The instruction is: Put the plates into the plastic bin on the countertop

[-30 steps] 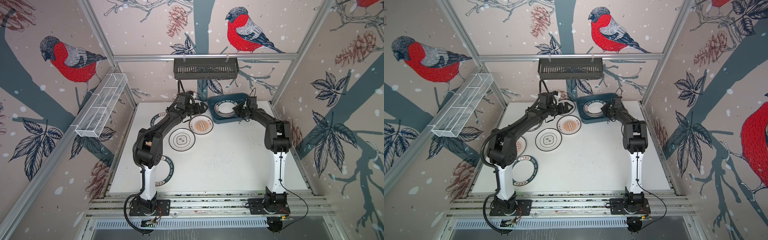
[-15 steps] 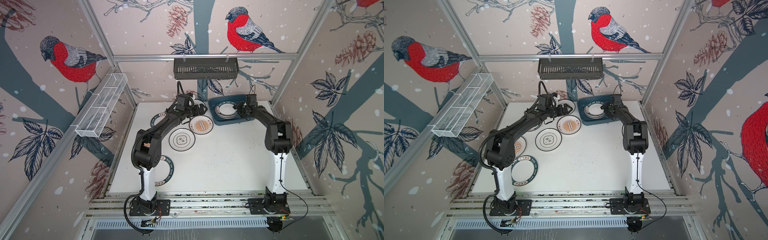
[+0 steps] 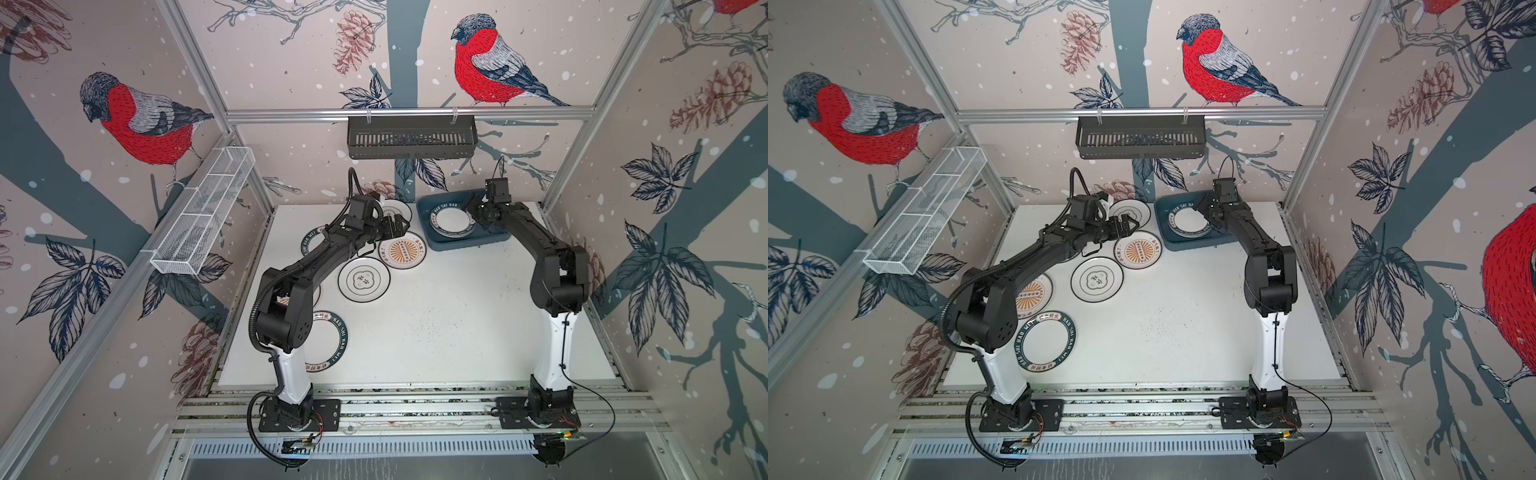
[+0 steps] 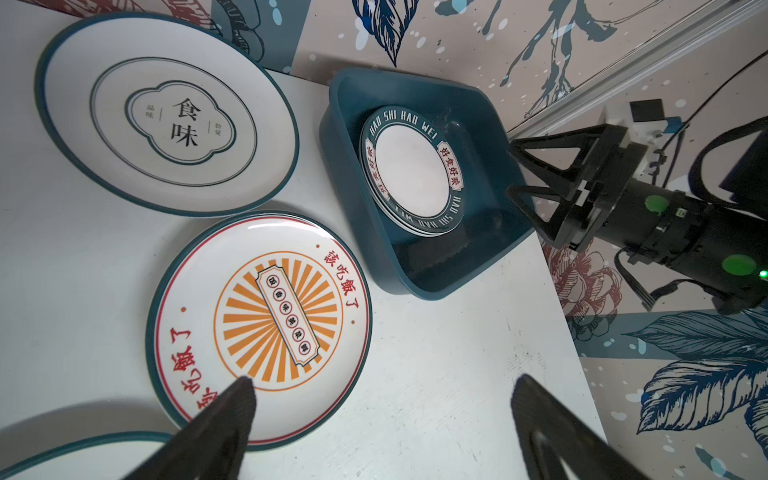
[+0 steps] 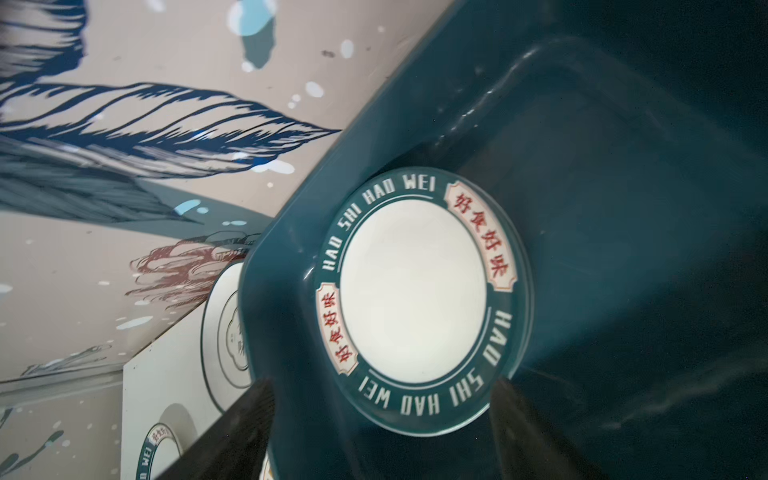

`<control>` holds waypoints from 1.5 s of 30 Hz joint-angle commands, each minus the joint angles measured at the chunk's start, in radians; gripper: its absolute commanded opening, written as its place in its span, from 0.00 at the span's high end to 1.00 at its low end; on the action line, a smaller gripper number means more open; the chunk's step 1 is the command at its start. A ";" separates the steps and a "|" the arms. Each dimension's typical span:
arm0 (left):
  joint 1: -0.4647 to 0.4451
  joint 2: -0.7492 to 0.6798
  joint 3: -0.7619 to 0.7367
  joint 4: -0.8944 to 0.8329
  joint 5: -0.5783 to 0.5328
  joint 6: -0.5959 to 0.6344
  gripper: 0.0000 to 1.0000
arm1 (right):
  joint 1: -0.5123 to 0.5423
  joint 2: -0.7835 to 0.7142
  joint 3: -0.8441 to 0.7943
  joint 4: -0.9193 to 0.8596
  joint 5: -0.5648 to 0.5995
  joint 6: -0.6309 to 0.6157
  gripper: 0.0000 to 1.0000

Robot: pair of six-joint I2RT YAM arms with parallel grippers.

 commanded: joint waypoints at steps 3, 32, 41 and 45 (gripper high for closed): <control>0.010 -0.059 -0.065 0.035 -0.018 -0.002 0.04 | 0.042 -0.111 -0.109 0.067 0.056 -0.020 0.09; 0.245 -0.328 -0.428 -0.219 -0.086 -0.041 0.04 | 0.438 -0.328 -0.665 0.416 -0.061 0.145 0.03; 0.279 -0.277 -0.411 -0.299 -0.167 -0.031 0.04 | 0.501 -0.217 -0.642 0.458 -0.166 0.150 0.06; 0.279 -0.242 -0.404 -0.315 -0.169 -0.031 0.04 | 0.512 -0.164 -0.617 0.479 -0.199 0.155 0.08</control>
